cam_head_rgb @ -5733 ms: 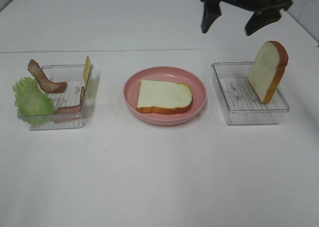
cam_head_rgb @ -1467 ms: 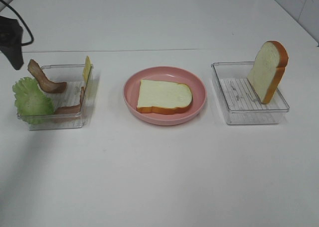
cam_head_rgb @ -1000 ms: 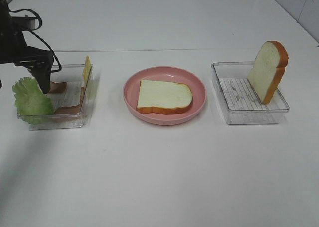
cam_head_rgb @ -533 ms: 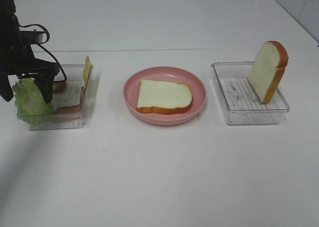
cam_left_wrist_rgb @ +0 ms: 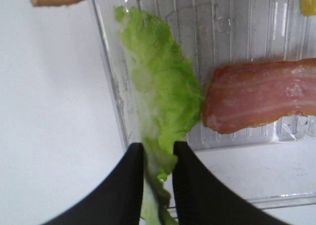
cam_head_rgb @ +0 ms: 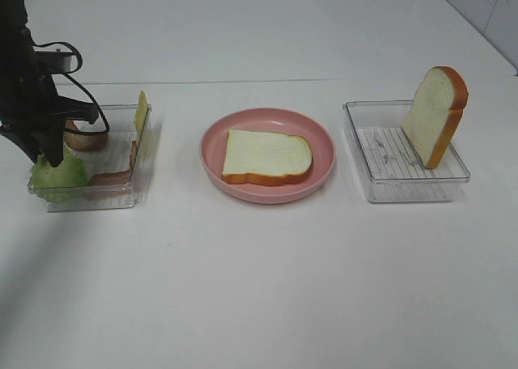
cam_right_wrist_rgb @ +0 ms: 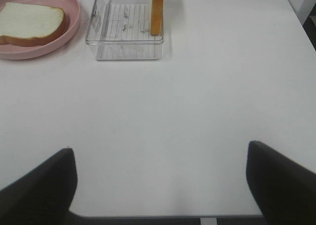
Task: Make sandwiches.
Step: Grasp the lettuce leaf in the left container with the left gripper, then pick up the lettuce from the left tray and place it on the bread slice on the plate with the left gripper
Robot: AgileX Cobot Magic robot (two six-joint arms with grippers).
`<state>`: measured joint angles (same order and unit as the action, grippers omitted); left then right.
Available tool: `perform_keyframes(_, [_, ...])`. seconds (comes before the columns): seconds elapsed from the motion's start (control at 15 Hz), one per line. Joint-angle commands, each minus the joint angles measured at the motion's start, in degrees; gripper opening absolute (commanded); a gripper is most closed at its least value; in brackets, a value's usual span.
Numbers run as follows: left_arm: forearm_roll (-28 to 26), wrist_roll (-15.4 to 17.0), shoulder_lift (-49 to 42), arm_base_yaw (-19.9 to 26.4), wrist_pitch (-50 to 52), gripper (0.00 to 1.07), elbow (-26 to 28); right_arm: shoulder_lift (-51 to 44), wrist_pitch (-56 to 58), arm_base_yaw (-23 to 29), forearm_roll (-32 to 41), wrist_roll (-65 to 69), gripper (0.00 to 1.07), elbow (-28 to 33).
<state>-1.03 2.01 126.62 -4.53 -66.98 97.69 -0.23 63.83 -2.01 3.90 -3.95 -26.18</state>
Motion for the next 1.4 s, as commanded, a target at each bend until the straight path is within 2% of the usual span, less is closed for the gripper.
perform_keyframes(0.07, [-0.46, -0.17, -0.11, -0.29, 0.0, 0.1, 0.0, -1.78, -0.74, -0.17, -0.23, -0.34, 0.9, 0.23])
perform_keyframes(0.13, [-0.46, -0.23, -0.11, -0.29, -0.11, 0.05, 0.0, -1.78, -0.74, -0.17, -0.23, -0.34, 0.9, 0.23])
perform_keyframes(0.33, [-0.46, -0.29, -0.11, -0.29, -0.23, 0.0, 0.0, -1.78, -0.74, -0.17, -0.23, -0.34, 0.9, 0.23])
perform_keyframes(0.4, [-0.46, -0.17, -0.11, -0.29, 0.0, 0.0, 0.0, -1.78, -0.74, -0.17, -0.23, -0.34, 0.9, 0.23])
perform_keyframes(0.53, [-0.46, 2.58, -0.11, -0.29, 0.0, 0.0, 0.0, -1.78, -0.74, -0.17, -0.23, -0.34, 0.9, 0.23])
perform_keyframes(0.93, [1.03, 3.38, -0.57, -0.29, 0.11, 0.0, 0.0, -1.78, -0.74, -0.17, -0.23, -0.34, 0.9, 0.23])
perform_keyframes(1.4, [0.34, 4.3, -13.52, -0.29, -0.34, 0.0, 0.0, -1.78, -0.74, -0.17, -0.23, -0.34, 0.9, 0.23])
